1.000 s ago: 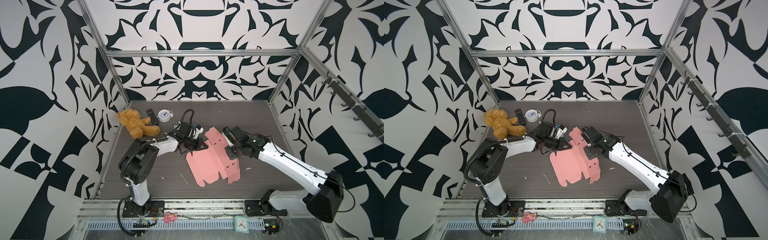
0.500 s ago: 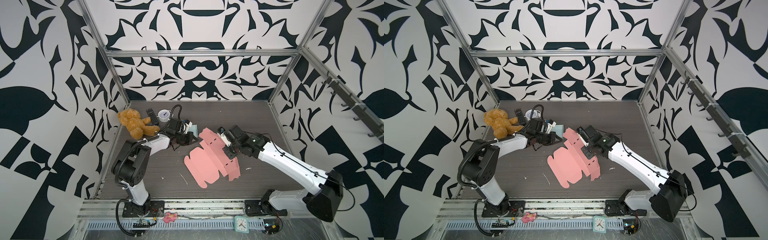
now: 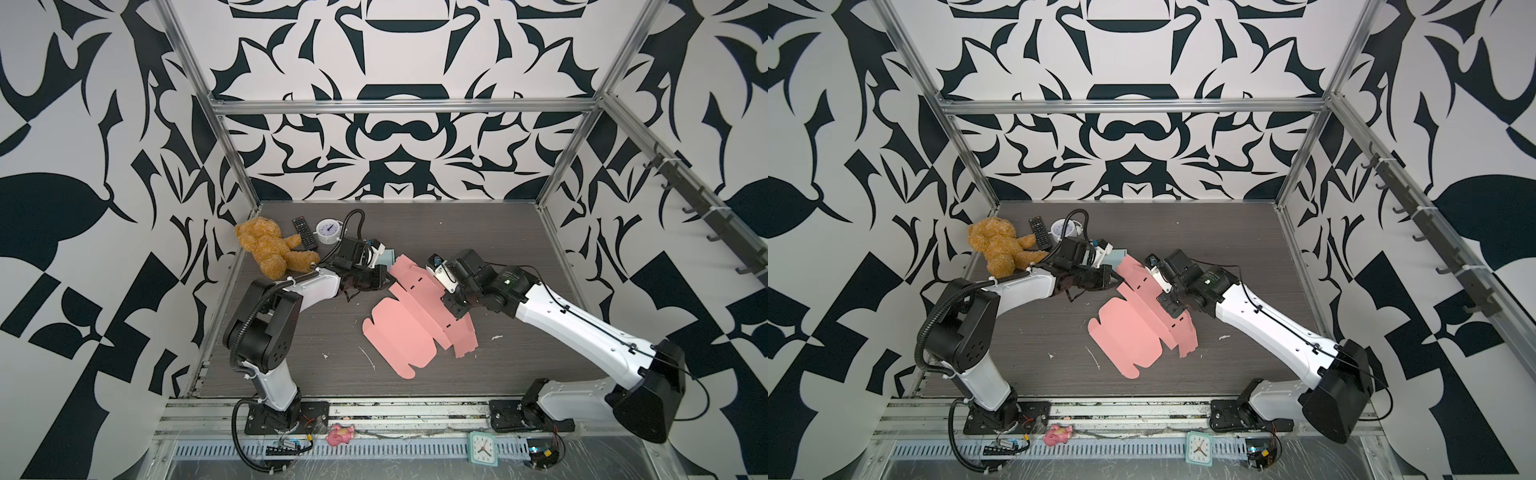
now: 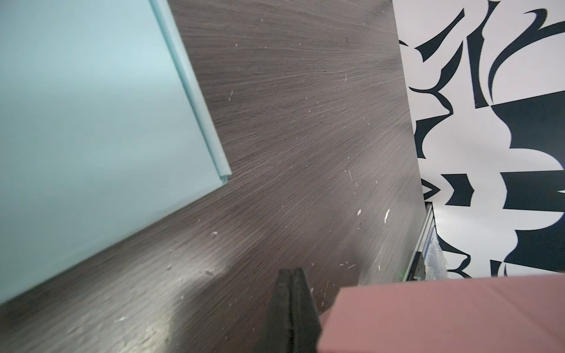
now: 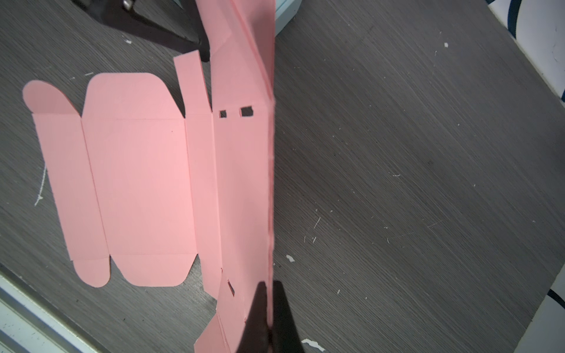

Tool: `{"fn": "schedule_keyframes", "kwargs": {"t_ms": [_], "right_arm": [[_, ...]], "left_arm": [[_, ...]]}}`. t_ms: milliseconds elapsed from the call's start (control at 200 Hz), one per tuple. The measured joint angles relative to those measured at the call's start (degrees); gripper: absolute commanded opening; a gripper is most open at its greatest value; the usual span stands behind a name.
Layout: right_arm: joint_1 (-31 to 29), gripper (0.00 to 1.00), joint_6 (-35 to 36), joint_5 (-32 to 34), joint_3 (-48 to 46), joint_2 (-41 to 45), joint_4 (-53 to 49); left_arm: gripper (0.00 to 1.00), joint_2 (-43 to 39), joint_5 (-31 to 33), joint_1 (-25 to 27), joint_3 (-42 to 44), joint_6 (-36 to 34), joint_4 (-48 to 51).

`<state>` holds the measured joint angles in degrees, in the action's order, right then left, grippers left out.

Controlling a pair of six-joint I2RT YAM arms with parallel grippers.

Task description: Fold the paper box

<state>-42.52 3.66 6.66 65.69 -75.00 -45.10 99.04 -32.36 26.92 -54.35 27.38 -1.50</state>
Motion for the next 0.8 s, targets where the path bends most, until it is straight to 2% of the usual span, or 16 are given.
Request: {"fn": "schedule_keyframes", "kwargs": {"t_ms": [375,615,800], "right_arm": [[-0.2,0.00,0.9,0.8,1.1,-2.4,0.5],[-1.6,0.00,1.1,1.6,1.8,-3.8,0.9],[-2.2,0.00,1.2,2.5,1.9,-3.8,0.9]], "left_arm": [[0.02,-8.1,-0.2,2.4,5.4,0.5,0.0],[0.02,-8.5,0.1,6.5,6.9,2.3,-0.9],[0.02,-8.3,0.3,7.7,7.9,3.6,-2.8]]}}
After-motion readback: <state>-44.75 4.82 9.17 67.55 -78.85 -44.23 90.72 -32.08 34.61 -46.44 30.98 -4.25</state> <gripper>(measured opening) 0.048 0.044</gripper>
